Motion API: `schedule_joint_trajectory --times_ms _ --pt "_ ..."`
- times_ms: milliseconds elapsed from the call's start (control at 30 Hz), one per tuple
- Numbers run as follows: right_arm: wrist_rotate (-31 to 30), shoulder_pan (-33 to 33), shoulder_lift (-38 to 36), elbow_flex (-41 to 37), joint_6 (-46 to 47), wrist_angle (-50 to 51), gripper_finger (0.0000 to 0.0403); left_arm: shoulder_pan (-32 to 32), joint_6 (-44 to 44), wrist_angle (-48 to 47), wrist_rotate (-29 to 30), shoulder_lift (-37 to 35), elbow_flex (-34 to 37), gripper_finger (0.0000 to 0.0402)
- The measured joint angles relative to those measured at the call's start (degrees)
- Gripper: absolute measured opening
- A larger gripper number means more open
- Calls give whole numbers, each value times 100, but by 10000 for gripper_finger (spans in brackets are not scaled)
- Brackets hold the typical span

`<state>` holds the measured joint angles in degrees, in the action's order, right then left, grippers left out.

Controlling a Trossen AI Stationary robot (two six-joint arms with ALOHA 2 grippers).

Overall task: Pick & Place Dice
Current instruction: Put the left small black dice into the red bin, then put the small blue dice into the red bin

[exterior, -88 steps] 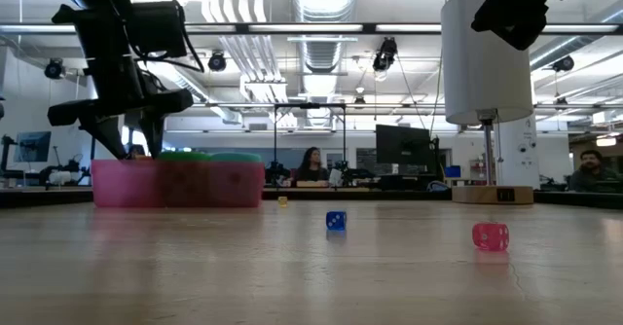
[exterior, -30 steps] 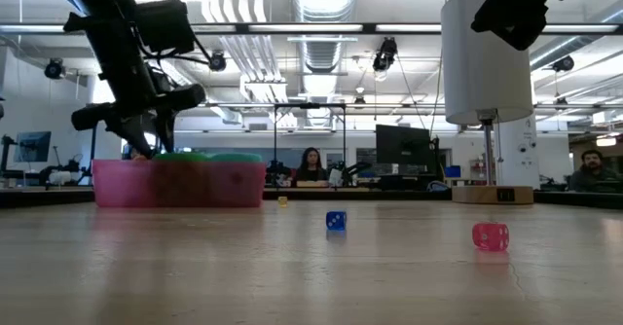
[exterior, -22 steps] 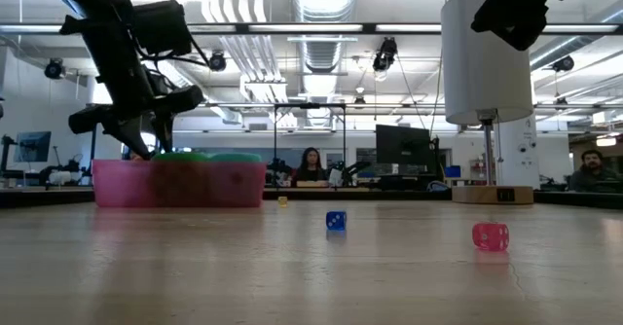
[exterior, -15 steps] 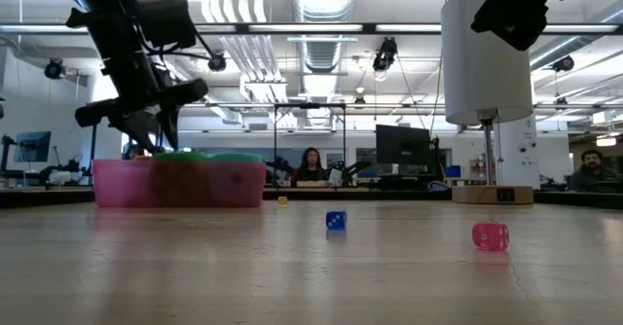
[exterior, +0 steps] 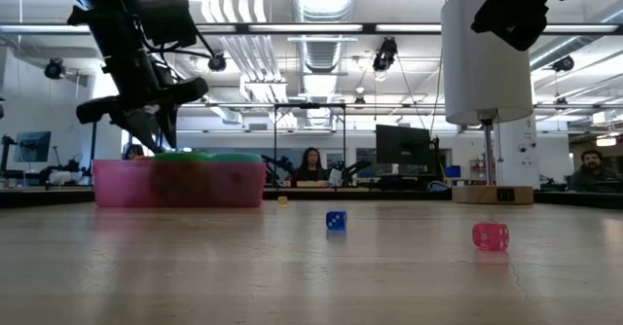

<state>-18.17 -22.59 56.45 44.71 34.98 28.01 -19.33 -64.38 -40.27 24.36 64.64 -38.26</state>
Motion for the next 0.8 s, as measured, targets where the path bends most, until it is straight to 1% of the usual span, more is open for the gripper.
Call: schedule_joint_trajectory --times_ms 300,500,600,700,800 --pt "2 0 0 -4 0 -3 52 -6 2 -375 -41 -233 -4 154" --pt "2 0 0 -4 0 -4 52 -15 -5 -395 -42 -721 -8 159" --pt "2 0 0 -4 0 -3 52 -15 334 -392 -76 -978 -8 157" --pt "2 0 0 -4 0 -2 52 -15 866 -295 -372 -1207 -8 153" --pt "2 0 0 -4 0 -2 52 -11 1360 -7 -919 -1367 -8 148"
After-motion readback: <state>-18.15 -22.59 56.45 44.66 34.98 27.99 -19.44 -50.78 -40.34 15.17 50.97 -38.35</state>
